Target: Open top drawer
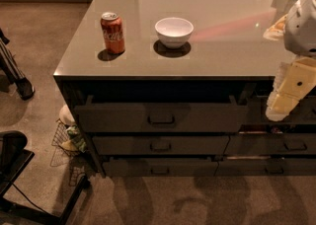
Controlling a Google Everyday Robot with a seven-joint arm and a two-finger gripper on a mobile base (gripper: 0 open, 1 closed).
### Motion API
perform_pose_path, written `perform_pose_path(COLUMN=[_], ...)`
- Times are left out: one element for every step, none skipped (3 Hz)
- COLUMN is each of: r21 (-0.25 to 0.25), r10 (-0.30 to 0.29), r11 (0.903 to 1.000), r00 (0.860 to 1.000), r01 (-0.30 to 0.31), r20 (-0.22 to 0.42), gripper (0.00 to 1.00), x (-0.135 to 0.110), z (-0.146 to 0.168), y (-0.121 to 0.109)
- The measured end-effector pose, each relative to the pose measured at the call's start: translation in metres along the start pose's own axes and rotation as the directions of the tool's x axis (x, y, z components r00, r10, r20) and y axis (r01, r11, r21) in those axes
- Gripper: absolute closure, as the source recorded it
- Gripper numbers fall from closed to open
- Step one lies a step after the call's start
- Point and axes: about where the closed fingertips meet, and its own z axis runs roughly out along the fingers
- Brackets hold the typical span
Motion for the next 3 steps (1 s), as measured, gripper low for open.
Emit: perform_pose_path(r21=[0.0,0.012,0.043], r10=[0.0,-0.009,-0.026], r11=[1.0,0.9999,0.9988], r00=[1.0,1.0,0.999], r01=[0.0,0.009,0.024], r20=[0.0,0.022,0.038], gripper=[0.0,0.0,0.0], x=[0.0,0.0,-0.005], z=[0.0,0.016,0.048], y=[0.0,-0.004,-0.01])
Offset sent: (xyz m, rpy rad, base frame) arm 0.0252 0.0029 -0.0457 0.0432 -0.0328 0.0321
